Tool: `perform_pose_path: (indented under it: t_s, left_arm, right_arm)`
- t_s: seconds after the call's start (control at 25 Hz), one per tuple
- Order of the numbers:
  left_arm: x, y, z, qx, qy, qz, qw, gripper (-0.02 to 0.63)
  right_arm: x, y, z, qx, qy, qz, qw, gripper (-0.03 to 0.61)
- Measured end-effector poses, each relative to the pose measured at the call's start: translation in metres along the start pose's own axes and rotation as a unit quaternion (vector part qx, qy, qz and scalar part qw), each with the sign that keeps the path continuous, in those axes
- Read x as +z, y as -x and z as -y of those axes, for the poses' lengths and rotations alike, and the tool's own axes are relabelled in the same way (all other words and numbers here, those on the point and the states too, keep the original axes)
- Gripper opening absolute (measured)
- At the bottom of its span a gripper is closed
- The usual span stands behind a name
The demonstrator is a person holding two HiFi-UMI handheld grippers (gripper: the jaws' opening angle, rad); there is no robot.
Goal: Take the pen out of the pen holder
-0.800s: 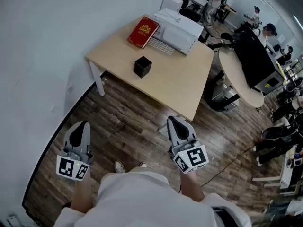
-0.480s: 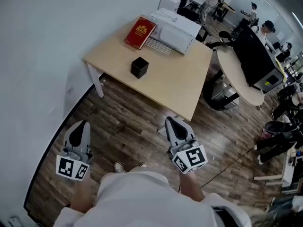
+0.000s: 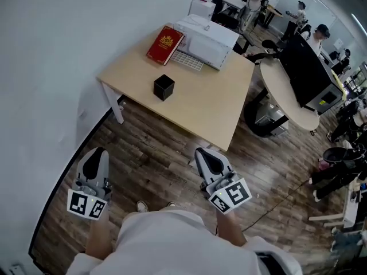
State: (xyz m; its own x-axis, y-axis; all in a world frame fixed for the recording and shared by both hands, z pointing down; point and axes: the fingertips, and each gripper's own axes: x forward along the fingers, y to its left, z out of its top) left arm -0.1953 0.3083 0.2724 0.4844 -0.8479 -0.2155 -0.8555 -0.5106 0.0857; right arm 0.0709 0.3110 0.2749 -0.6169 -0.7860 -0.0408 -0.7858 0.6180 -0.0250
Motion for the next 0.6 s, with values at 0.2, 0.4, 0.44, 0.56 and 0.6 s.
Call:
perform_pose_path:
  t_s: [0.2, 0.4, 0.44, 0.56, 0.6]
  left_arm:
    - [0.001, -0.008, 0.006, 0.008, 0.002, 0.006, 0.9999, 0.183]
    - [-0.002, -0.014, 0.009, 0.039, -0.022, 0.0, 0.999, 0.353]
    - [-0.003, -0.015, 0.011, 0.044, -0.027, -0.001, 0.9987, 0.374]
    - [-0.006, -0.017, 0.021, 0.052, -0.037, -0.009, 0.9979, 0.434]
    - [-0.008, -0.017, 0.025, 0.054, -0.04, -0.013, 0.9977, 0.452]
  right_arm:
    - [0.003, 0.009, 0.014, -0.001, 0.001, 0.002, 1.0, 0.0]
    - [-0.003, 0.02, 0.029, 0.0, -0.005, -0.004, 1.0, 0.0]
    - [-0.006, 0.023, 0.033, 0.001, -0.008, -0.005, 1.0, 0.0]
    - [-0.01, 0.031, 0.042, 0.005, -0.014, -0.007, 1.0, 0.0]
    - [-0.011, 0.033, 0.045, 0.007, -0.016, -0.007, 1.0, 0.0]
